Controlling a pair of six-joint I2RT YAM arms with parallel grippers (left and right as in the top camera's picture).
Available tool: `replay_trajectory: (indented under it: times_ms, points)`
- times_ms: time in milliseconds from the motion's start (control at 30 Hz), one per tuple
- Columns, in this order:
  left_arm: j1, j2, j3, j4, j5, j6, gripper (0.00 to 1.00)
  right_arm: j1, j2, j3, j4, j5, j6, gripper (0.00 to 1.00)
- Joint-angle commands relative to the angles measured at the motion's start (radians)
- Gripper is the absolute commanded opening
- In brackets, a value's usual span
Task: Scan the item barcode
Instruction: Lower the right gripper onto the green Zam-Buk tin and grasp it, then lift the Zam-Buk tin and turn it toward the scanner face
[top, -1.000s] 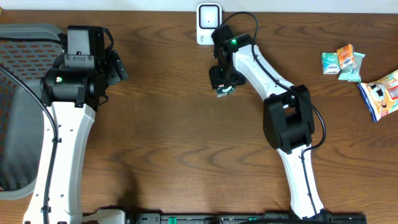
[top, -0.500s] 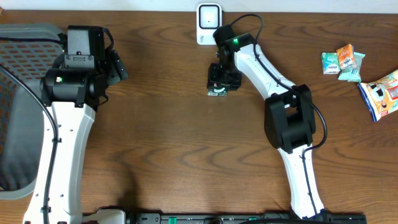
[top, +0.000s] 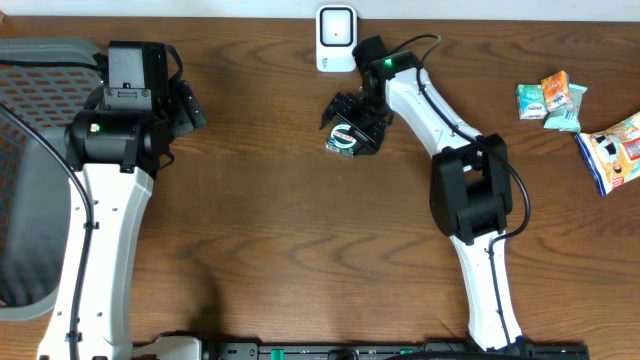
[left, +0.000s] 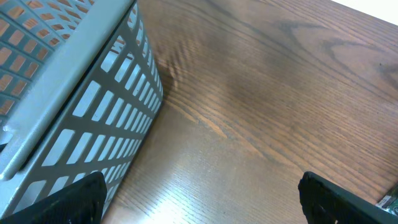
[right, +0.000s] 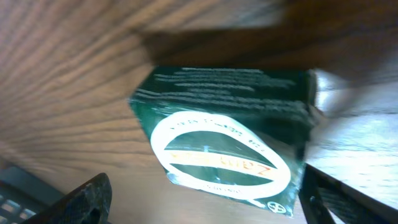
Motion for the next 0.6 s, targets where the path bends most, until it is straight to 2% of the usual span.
replay_trajectory:
  times_ms: [0,33,200,367,567]
  points:
    - [0.003,0.004,0.003,-0.003,-0.013,0.013,0.98,0.008,-0.027,-0.002,0.039,0.008,0.083,0.9]
    - [0.003,0.004,0.003,-0.003,-0.013,0.013,0.98,0.007,-0.027,-0.002,0.052,0.028,0.064,0.9]
    - [0.003,0.004,0.003,-0.003,-0.013,0.013,0.98,0.003,-0.027,-0.002,0.063,0.082,-0.003,0.78]
    - [0.003,0.004,0.003,-0.003,-0.013,0.013,0.98,0.005,-0.028,0.001,0.05,0.079,-0.038,0.88]
    - [0.003,0.004,0.003,-0.003,-0.013,0.013,0.98,0.005,-0.047,0.008,0.049,0.107,-0.198,0.91]
